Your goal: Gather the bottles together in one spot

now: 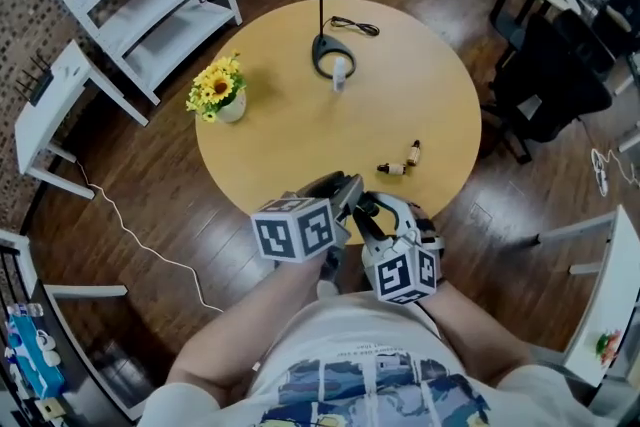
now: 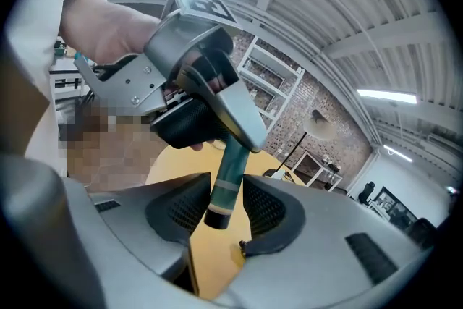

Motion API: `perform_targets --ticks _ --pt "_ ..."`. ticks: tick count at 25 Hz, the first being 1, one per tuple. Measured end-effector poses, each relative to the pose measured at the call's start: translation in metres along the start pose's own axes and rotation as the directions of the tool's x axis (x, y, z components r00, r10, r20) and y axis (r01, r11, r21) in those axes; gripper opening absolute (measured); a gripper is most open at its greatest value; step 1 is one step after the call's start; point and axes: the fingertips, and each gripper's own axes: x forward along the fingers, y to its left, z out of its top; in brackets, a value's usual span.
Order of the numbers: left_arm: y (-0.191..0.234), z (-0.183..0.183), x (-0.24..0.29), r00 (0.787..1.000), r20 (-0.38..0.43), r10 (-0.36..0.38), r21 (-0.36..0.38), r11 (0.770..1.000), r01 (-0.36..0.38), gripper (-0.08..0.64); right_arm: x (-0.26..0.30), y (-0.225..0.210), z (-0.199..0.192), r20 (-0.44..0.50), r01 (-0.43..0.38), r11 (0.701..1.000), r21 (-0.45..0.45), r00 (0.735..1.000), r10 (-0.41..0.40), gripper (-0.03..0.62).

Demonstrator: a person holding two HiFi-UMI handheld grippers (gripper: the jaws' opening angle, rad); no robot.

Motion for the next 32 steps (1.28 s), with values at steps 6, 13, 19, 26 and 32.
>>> perform_targets --ticks 6,13,19,26,32 --pt "-0.005 0.007 0.011 1.0 0.007 0.03 0.323 0.946 -0.03 0.123 -0.02 -0.003 -0.03 -0.03 -0.046 0.985 0.165 0.998 0.051 0.166" --pt "0.017 0.029 0.065 0.994 0.031 0.109 0.436 0.893 -0.111 0.121 -0.033 -0.041 -0.08 -0.061 -0.054 0.944 0.326 0.995 0.078 0.166" --pt "0.05 0.061 0.126 0.977 0.062 0.203 0.45 0.868 -0.209 0.121 -0.034 -0.117 -0.114 -0.046 -0.041 0.913 0.406 0.997 0.065 0.166" --pt "0.09 0.083 0.198 0.949 0.088 0.303 0.463 0.831 -0.308 0.121 -0.021 -0.167 -0.155 0.022 -0.168 0.86 0.481 0.983 0.18 0.256" --pt "0.137 0.093 0.255 0.921 0.122 0.37 0.478 0.792 -0.381 0.121 -0.009 -0.205 -0.195 0.033 -0.2 0.821 0.534 0.976 0.216 0.264"
